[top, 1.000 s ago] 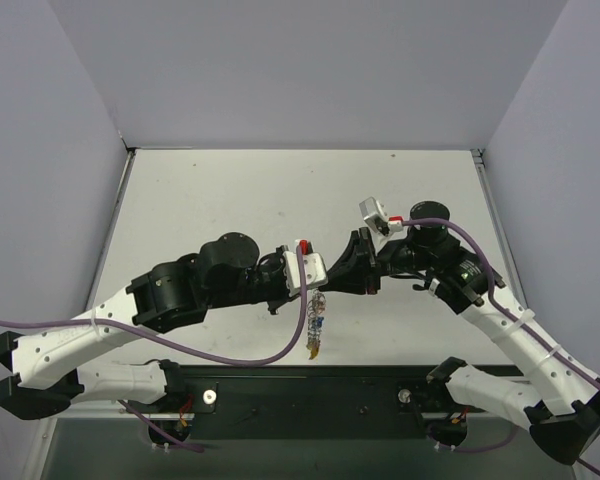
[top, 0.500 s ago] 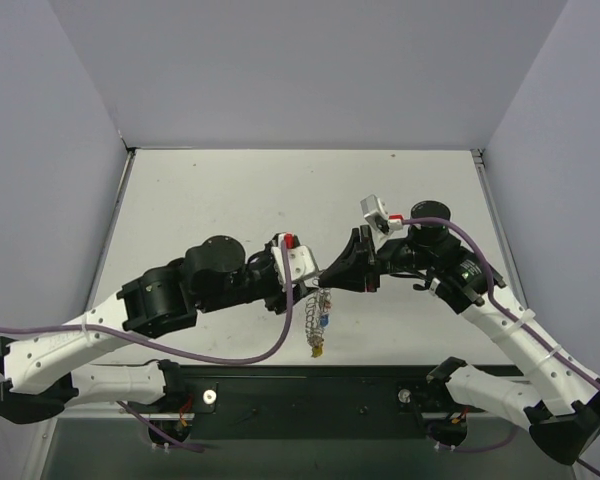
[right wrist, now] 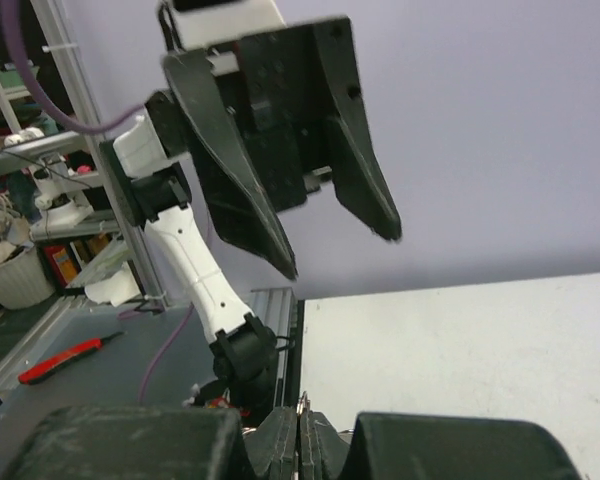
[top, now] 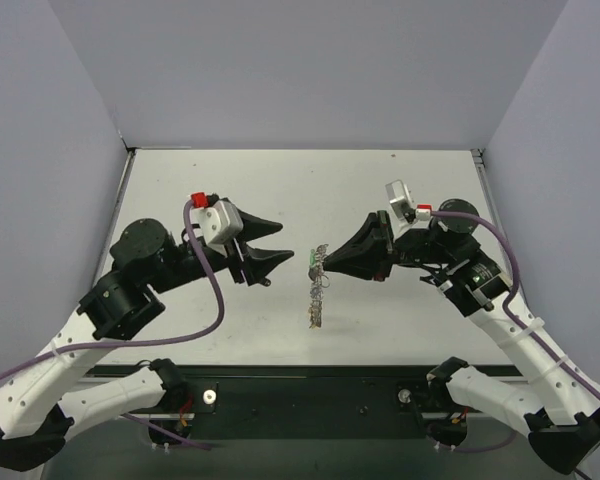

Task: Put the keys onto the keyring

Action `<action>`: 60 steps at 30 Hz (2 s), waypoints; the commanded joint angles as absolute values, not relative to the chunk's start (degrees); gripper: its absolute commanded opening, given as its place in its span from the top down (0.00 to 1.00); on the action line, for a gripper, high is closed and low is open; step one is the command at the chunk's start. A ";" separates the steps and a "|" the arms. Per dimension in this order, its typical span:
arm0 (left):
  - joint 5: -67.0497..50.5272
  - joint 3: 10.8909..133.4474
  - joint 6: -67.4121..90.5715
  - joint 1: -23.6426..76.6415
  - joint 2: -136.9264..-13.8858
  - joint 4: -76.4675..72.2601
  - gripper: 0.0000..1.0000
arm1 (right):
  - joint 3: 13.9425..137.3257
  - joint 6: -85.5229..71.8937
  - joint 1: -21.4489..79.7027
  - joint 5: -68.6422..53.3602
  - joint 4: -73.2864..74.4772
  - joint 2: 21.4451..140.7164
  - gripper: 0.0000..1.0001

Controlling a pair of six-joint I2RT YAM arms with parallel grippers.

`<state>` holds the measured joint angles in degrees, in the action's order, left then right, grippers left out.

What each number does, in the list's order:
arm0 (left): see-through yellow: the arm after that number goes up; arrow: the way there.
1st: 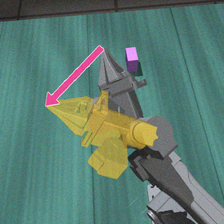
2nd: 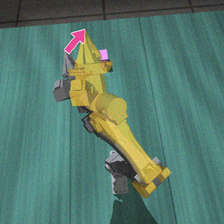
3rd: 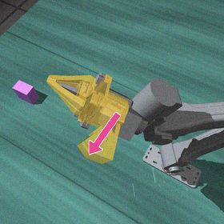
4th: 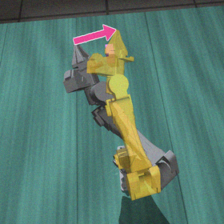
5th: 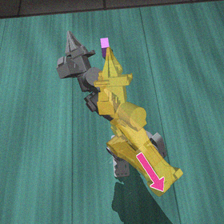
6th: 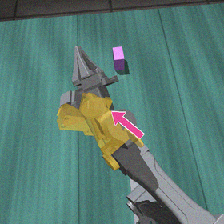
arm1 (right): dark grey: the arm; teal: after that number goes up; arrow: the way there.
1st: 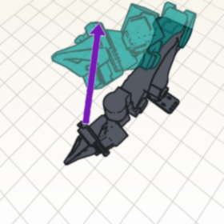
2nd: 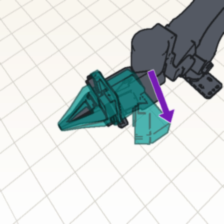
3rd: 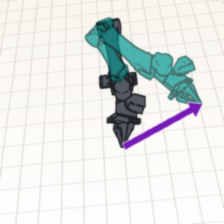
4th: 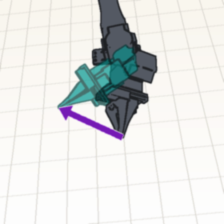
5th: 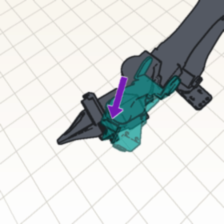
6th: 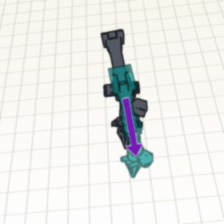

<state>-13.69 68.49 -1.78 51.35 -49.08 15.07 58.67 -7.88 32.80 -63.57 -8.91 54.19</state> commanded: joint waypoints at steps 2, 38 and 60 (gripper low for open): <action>-42.57 66.72 9.83 42.20 -53.17 3.01 0.39 | 57.67 -20.44 30.07 -69.17 -32.47 53.17 1.00; -52.04 65.30 24.00 40.60 -63.54 -21.98 0.55 | 54.14 -33.58 28.30 -69.61 -52.47 56.78 1.00; -46.76 66.97 14.24 42.80 -63.63 -9.67 0.65 | 54.23 -33.66 28.30 -69.61 -52.47 55.90 1.00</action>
